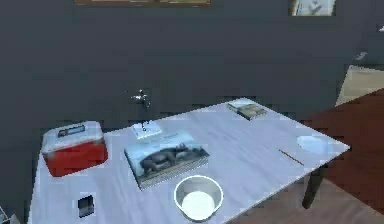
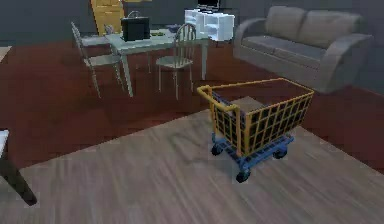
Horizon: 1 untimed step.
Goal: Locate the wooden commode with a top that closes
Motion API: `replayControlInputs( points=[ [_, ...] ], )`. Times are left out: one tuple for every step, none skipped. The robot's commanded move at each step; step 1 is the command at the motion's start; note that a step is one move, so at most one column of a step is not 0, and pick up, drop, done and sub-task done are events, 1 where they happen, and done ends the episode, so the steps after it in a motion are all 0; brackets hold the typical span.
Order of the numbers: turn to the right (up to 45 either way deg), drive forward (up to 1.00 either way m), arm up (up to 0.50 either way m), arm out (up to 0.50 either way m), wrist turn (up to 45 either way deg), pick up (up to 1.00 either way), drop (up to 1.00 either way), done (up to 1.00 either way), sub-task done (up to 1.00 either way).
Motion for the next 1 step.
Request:
replayControlInputs(
  points=[
    [-45.0, 0.0, 0.0, 0.0, 0.0, 0.0, 0.0, 0.0, 0.0]
  ],
)
